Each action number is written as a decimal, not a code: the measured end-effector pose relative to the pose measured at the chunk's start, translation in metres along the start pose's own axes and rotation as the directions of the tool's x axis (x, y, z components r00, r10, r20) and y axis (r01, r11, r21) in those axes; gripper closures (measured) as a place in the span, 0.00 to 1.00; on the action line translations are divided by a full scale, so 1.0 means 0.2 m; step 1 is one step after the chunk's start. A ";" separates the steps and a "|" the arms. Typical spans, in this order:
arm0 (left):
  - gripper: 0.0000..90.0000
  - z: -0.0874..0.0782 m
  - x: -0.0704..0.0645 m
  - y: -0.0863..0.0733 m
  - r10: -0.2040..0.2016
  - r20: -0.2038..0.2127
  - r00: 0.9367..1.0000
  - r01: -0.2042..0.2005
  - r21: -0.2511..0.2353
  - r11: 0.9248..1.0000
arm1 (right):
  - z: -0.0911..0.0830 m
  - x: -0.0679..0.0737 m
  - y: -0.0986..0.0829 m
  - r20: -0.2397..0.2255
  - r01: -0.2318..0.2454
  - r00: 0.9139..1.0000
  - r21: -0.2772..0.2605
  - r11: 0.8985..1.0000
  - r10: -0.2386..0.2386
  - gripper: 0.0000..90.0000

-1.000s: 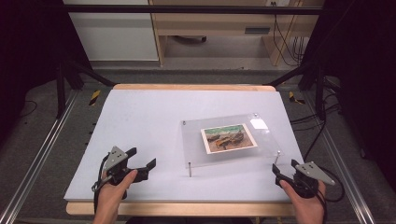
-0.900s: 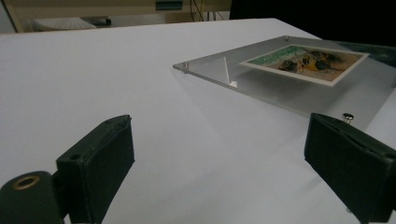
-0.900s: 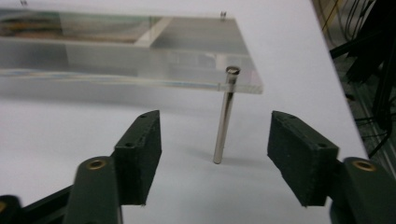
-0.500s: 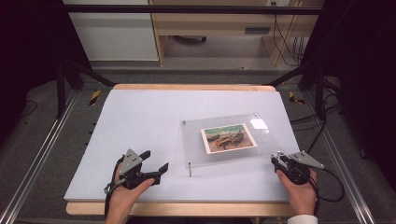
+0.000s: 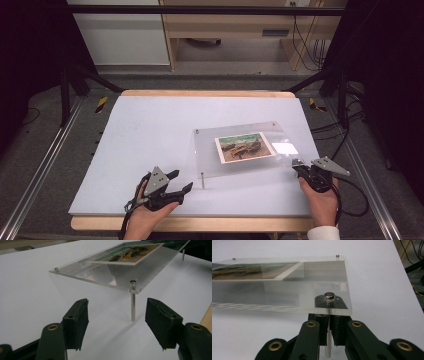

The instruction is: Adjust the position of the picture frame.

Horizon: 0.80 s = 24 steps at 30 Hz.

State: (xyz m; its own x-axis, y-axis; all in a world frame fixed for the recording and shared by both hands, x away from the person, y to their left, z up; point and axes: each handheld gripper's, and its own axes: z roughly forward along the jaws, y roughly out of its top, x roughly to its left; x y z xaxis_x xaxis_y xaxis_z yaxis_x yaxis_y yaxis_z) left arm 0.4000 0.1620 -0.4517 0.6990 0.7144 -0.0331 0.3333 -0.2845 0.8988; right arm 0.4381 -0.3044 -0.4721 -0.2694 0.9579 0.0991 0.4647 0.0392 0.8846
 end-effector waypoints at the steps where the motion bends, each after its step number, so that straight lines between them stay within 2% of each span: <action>1: 0.39 0.00 0.00 0.00 0.000 0.000 1.000 0.000 0.000 1.000 | 0.00 0.00 0.00 0.000 0.000 1.000 0.000 1.000 0.000 0.94; 5: 0.42 0.04 -0.03 0.00 -0.023 0.021 1.000 0.023 0.004 1.000 | -0.01 0.00 0.01 -0.015 -0.020 1.000 -0.009 1.000 0.020 0.94; 10: 0.51 0.13 -0.06 -0.01 -0.064 0.055 0.996 0.062 0.041 0.997 | -0.01 0.00 0.02 -0.024 -0.043 0.999 -0.009 0.999 0.042 0.93; 11: 0.55 0.14 -0.06 0.00 -0.071 0.057 0.996 0.069 0.035 0.997 | -0.02 0.00 0.02 -0.025 -0.041 0.999 -0.010 0.999 0.040 0.93; 15: 0.63 0.19 -0.07 0.01 -0.051 0.045 0.998 0.050 0.008 0.999 | -0.02 0.00 0.02 -0.029 -0.048 0.998 -0.012 0.999 0.048 0.93; 20: 0.70 0.24 -0.07 0.00 -0.045 0.053 0.998 0.047 -0.025 0.999 | -0.02 0.00 0.02 -0.032 -0.050 0.998 -0.012 0.999 0.050 0.93; 22: 0.74 0.26 -0.07 0.00 -0.079 0.051 0.996 0.081 -0.042 0.996 | -0.01 0.00 0.02 -0.027 -0.049 0.998 -0.006 0.999 0.048 0.93; 23: 0.77 0.27 -0.06 -0.01 -0.111 0.062 0.992 0.115 -0.061 0.991 | -0.01 0.00 0.02 -0.027 -0.048 0.998 -0.007 0.999 0.048 0.93; 24: 0.80 0.27 -0.06 -0.01 -0.111 0.062 0.992 0.115 -0.061 0.991 | -0.01 0.00 0.02 -0.028 -0.049 0.998 -0.007 0.999 0.048 0.93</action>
State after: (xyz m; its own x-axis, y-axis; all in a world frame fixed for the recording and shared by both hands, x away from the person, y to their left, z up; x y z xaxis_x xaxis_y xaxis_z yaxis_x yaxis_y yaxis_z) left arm 0.4260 0.1191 -0.4769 0.6956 0.7004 -0.1602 0.3726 -0.1611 0.9139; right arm 0.4376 -0.3059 -0.4677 -0.2705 0.9502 0.1547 0.4713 -0.0094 0.8819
